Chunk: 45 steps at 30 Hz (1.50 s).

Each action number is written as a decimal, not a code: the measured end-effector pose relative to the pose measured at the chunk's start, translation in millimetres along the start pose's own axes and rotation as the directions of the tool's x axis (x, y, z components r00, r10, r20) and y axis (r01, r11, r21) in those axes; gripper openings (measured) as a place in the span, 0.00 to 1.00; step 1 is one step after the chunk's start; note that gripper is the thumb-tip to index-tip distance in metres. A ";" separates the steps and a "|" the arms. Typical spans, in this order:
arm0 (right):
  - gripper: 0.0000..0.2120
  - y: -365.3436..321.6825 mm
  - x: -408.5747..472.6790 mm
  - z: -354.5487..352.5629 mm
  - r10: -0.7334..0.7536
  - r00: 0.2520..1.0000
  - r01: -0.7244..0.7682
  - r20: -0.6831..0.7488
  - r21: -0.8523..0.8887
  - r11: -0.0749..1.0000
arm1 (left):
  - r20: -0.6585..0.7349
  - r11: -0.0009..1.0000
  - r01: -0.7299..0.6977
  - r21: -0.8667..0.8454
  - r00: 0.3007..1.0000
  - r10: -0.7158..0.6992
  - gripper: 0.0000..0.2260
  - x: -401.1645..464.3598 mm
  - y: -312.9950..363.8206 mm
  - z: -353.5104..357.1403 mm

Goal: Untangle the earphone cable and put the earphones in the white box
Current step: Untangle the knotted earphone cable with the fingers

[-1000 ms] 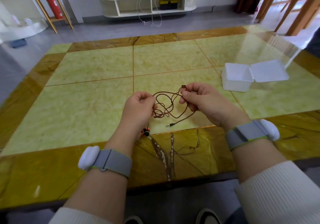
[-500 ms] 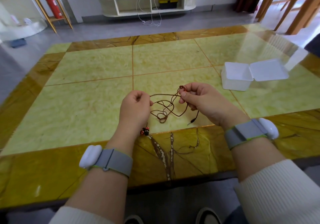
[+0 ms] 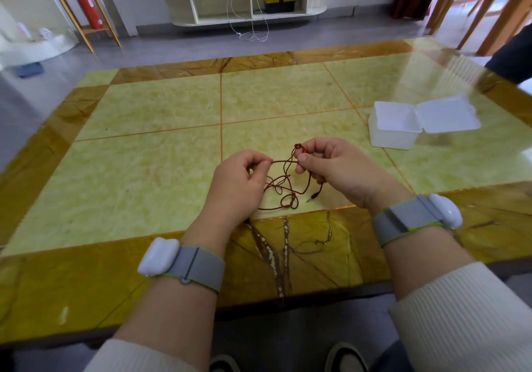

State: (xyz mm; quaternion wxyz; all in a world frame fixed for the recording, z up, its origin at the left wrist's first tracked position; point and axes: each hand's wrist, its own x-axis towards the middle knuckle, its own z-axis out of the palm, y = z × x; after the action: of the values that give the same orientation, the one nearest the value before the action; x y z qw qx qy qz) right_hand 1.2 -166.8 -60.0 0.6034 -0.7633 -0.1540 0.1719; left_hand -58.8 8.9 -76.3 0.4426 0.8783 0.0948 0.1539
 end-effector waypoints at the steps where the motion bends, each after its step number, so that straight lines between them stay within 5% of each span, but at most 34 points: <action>1: 0.04 -0.2 -0.1 -0.4 0.005 1.000 -0.005 -0.013 0.009 1.000 | -0.040 0.998 0.053 -0.015 0.998 -0.054 0.04 1.2 0.0 -0.7; 5: 0.05 -1.5 -0.3 -0.2 0.011 1.000 -0.010 -0.027 0.027 1.000 | -0.110 0.984 0.167 -0.064 0.979 -0.174 0.06 3.0 -0.7 -3.7; 11: 0.04 -2.6 -0.3 3.1 -0.009 1.000 0.009 0.008 0.021 1.000 | 0.052 0.992 -0.050 -0.116 0.997 0.057 0.05 -4.7 2.5 -0.5; 17: 0.04 -2.5 -0.6 0.4 -0.002 1.000 0.003 -0.016 0.039 0.999 | 0.120 0.977 -0.056 -0.205 0.989 0.082 0.07 -8.9 5.2 -3.7; 22: 0.03 -3.9 -0.2 -0.9 0.047 0.998 -0.043 -0.046 0.092 0.995 | -0.095 0.937 0.083 -0.339 0.988 -0.123 0.10 -3.7 7.5 -6.1; 30: 0.06 -4.9 3.1 -2.3 0.117 0.978 -0.090 -0.174 0.156 0.984 | -0.303 0.817 0.218 -0.534 0.852 -0.426 0.10 7.5 -0.6 -10.6; 38: 0.08 -0.3 8.5 -4.6 0.187 0.921 -0.154 -0.343 0.120 0.981 | -0.335 0.778 0.266 -0.570 0.789 -0.515 0.10 10.7 -7.8 -10.6; 44: 0.10 6.6 8.5 -5.0 0.222 0.888 -0.248 -0.403 -0.012 0.969 | -0.241 0.749 0.477 -0.460 0.745 -0.622 0.08 11.6 -16.5 -9.1; 45: 0.10 7.0 7.8 -5.2 0.217 0.887 -0.251 -0.408 -0.032 0.967 | -0.234 0.756 0.510 -0.411 0.743 -0.627 0.14 10.2 -15.6 -10.0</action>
State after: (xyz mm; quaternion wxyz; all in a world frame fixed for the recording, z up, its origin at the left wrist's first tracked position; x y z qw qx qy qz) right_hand 10.7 -169.4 -66.3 0.5644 -0.8198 0.0592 0.0766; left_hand -53.3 28.6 -81.3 0.5797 0.6784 0.4141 0.1796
